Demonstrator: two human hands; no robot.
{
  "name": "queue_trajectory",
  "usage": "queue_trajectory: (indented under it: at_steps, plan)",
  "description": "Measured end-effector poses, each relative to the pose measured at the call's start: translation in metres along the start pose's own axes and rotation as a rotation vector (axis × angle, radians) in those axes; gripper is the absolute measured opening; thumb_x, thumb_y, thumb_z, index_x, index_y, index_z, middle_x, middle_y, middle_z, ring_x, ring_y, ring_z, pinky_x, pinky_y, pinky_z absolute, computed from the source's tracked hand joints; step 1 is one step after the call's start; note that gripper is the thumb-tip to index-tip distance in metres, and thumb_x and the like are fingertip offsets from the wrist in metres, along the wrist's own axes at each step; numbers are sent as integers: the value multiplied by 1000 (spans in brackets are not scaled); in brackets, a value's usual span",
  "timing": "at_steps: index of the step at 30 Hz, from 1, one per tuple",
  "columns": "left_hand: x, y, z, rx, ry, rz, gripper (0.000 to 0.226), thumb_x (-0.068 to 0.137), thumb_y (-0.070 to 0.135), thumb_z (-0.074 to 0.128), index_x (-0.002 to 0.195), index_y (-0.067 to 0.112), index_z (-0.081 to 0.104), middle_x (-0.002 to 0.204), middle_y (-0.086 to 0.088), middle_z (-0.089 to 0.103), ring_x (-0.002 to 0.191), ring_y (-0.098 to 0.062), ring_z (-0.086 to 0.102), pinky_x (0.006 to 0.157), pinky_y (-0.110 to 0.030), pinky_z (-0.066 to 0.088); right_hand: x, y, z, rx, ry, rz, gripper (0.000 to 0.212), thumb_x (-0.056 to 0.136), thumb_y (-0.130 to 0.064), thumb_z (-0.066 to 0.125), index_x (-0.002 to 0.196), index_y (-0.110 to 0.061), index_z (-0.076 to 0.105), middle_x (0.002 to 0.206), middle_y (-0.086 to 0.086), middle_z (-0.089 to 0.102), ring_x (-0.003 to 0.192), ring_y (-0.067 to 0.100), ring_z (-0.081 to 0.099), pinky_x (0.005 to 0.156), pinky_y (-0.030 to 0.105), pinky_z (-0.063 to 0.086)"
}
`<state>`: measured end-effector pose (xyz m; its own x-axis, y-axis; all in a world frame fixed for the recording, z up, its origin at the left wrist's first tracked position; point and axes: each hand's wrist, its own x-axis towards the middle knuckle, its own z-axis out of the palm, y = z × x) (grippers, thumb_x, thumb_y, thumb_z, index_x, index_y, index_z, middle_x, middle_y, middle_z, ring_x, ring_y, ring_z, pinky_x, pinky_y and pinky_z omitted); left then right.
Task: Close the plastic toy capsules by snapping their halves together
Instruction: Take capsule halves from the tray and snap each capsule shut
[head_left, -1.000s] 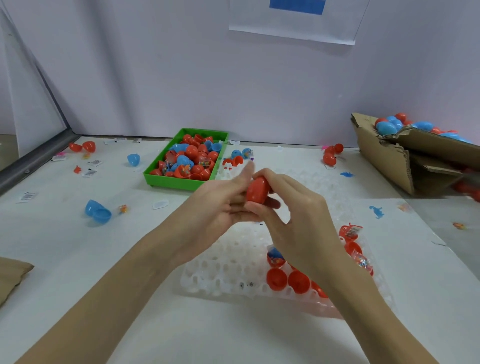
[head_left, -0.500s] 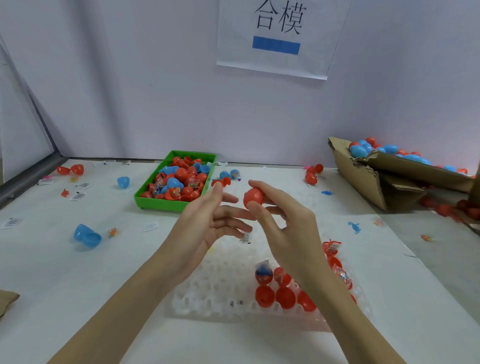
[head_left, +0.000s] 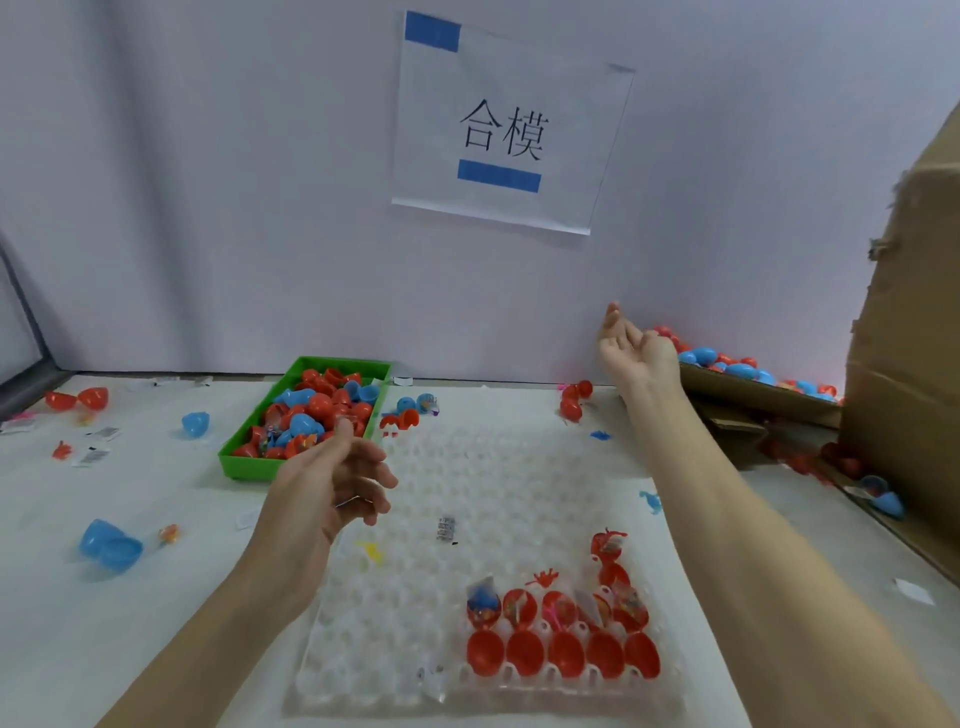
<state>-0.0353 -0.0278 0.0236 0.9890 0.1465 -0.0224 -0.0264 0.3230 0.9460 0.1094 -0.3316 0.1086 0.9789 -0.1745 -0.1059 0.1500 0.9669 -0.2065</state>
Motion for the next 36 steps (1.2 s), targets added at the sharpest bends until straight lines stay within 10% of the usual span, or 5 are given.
queue_trajectory:
  at_steps: [10,16,28,36]
  plan:
    - [-1,-4,-2,129,-124,62,39,103,33,58,75,10,70,65,-11,60,52,-21,49,44,-24,40,-102,38,-58,-1343,-358,-102,25,108,-16,51,117,-8,73,99,4,77,85,15,71,73,24,54]
    - [-15,-8,1,805,-483,347,16,92,41,75,84,28,73,73,6,70,60,-8,58,55,-16,45,-144,58,-75,-1903,-672,-366,13,99,-18,67,102,-23,79,84,-14,76,80,5,70,68,17,53]
    - [-32,-24,15,1075,-745,445,18,88,42,81,102,31,76,95,21,65,101,1,56,84,-6,39,-134,45,-89,-2176,-729,-254,15,101,-26,64,103,-30,78,82,-21,72,83,-5,66,70,8,48]
    - [-34,-19,16,1129,-757,611,12,88,35,82,99,31,82,97,14,72,103,-7,60,91,-33,52,-136,45,-90,-2160,-729,-269,18,102,-25,61,101,-28,78,81,-19,73,82,-4,67,70,8,48]
